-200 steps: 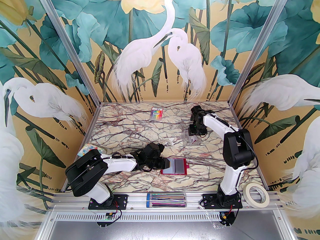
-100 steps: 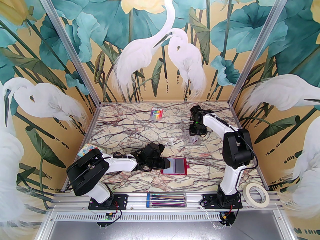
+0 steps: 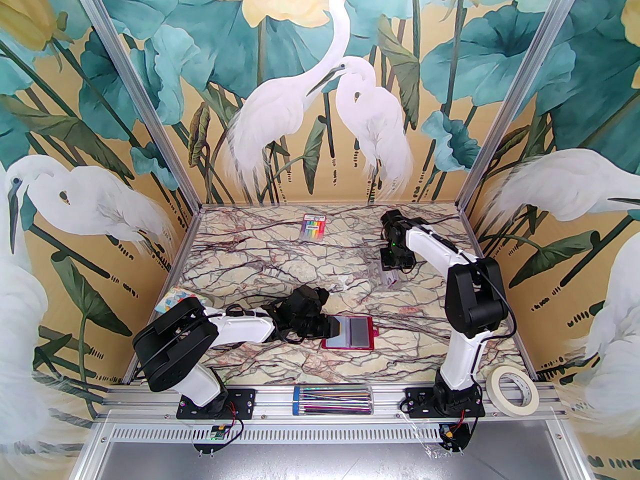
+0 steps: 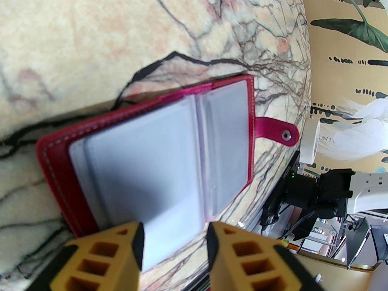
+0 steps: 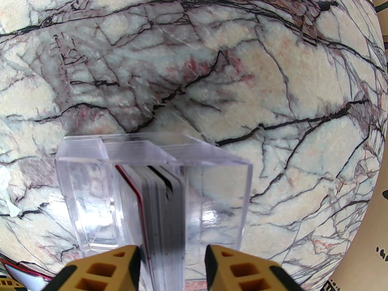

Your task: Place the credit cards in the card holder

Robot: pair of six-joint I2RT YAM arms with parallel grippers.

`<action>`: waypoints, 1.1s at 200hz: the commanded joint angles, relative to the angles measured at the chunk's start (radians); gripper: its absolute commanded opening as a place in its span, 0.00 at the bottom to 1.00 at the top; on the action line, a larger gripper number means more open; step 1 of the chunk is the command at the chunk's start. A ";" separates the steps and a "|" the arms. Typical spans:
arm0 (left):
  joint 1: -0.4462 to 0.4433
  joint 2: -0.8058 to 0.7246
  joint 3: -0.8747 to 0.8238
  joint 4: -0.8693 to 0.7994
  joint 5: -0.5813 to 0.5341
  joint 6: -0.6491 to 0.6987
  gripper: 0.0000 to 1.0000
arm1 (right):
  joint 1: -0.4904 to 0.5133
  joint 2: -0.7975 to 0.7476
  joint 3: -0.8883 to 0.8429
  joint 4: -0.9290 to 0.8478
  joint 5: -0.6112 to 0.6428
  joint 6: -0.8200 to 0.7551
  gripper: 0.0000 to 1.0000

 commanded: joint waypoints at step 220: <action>0.007 0.009 -0.007 -0.012 -0.007 -0.009 0.40 | 0.007 -0.041 0.038 -0.048 0.041 -0.015 0.13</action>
